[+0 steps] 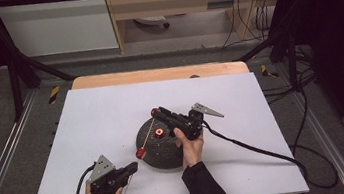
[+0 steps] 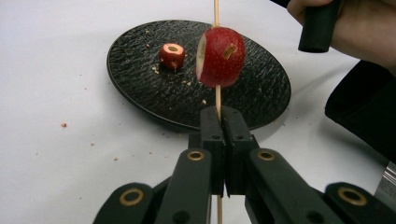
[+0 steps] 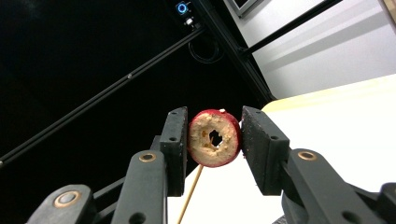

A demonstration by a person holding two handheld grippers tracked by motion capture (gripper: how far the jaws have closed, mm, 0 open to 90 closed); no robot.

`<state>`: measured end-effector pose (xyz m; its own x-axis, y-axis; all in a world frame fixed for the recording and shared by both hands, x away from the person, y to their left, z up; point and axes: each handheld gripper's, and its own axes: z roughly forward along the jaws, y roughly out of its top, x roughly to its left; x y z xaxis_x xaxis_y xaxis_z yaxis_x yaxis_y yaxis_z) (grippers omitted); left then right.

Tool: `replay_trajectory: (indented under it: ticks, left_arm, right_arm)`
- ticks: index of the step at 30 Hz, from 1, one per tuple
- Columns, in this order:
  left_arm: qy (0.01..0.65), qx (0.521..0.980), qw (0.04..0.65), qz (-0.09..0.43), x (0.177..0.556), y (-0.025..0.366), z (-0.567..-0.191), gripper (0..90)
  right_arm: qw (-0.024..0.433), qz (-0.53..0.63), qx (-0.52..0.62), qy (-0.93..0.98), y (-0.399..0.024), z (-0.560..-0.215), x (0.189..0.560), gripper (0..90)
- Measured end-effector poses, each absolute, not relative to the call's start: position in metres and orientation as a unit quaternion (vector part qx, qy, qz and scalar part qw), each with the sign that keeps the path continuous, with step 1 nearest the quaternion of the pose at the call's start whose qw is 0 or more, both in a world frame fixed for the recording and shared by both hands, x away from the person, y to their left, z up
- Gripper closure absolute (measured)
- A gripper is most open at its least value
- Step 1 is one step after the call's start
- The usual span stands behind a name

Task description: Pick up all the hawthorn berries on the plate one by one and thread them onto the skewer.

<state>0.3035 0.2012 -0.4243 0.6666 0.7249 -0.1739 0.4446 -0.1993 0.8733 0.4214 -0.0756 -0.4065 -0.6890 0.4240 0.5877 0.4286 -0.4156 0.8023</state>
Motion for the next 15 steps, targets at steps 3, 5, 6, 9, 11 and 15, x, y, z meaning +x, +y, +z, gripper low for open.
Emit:
replay_trajectory:
  ticks: [3, 5, 6, 9, 11, 15]
  left_arm:
    - [0.389, 0.756, 0.509, 0.139, 0.303, 0.199, -0.424, 88.5]
    - [0.392, 0.752, 0.511, 0.142, 0.303, 0.198, -0.423, 88.5]
    - [0.394, 0.751, 0.510, 0.143, 0.302, 0.197, -0.423, 88.5]
    - [0.399, 0.750, 0.509, 0.142, 0.303, 0.196, -0.423, 88.6]
    - [0.403, 0.747, 0.509, 0.140, 0.304, 0.195, -0.423, 88.6]
    - [0.406, 0.747, 0.508, 0.140, 0.306, 0.193, -0.423, 88.6]
  right_arm:
    - [0.006, -0.742, -0.393, -0.543, -0.074, -0.408, 0.420, 62.9]
    - [0.010, -0.740, -0.394, -0.545, -0.072, -0.411, 0.418, 62.9]
    - [0.011, -0.739, -0.393, -0.546, -0.072, -0.412, 0.418, 62.9]
    - [0.016, -0.737, -0.395, -0.548, -0.070, -0.415, 0.416, 62.9]
    - [0.020, -0.733, -0.397, -0.552, -0.068, -0.417, 0.415, 62.9]
    - [0.025, -0.724, -0.394, -0.565, -0.065, -0.421, 0.411, 63.0]
